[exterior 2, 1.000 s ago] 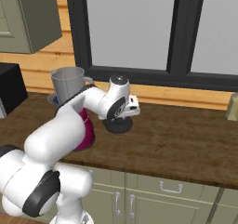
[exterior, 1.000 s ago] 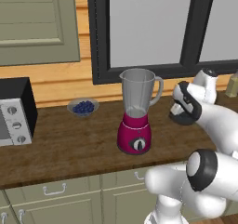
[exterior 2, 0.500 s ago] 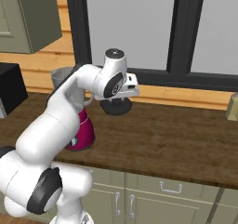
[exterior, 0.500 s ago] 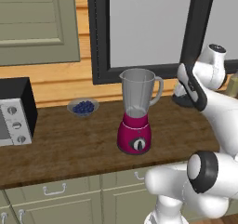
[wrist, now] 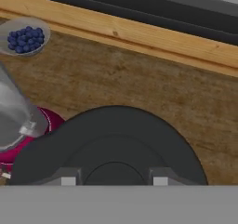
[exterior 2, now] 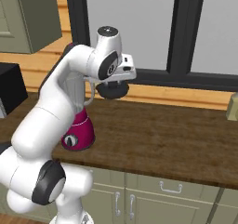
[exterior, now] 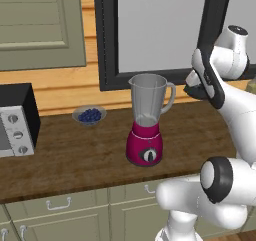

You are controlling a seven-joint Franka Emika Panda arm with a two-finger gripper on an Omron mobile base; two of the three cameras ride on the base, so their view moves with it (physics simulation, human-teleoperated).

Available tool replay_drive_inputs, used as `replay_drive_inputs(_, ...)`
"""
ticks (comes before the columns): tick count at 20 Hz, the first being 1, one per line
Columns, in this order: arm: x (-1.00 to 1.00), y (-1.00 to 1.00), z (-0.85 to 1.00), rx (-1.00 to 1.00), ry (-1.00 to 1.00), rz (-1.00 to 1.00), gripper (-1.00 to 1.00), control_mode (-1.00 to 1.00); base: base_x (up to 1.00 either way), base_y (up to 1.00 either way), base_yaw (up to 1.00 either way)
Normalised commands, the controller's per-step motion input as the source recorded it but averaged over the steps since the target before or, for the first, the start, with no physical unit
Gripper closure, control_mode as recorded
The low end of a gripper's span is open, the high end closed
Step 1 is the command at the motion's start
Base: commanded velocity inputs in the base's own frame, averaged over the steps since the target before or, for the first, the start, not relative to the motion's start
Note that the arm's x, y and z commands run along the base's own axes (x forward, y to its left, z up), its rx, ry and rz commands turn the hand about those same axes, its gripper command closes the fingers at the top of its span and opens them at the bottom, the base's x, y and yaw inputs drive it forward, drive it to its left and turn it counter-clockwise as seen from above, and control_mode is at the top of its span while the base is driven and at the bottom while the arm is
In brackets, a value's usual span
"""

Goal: Close the lid blender by securely placing the lid on top.

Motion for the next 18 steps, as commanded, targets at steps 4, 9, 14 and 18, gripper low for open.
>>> replay_drive_inputs(4,0.00,0.35,0.41,0.01,-0.02,0.00,1.00,-1.00,0.00,0.00,0.00)
replay_drive_inputs(9,0.00,0.43,0.37,0.02,0.00,0.00,1.00,-1.00,0.00,0.00,0.00)
replay_drive_inputs(14,0.00,0.50,0.26,0.02,0.00,0.00,1.00,-1.00,0.00,0.00,0.00)
replay_drive_inputs(18,0.01,0.45,0.24,0.05,0.00,-0.01,1.00,-1.00,0.00,0.00,0.00)
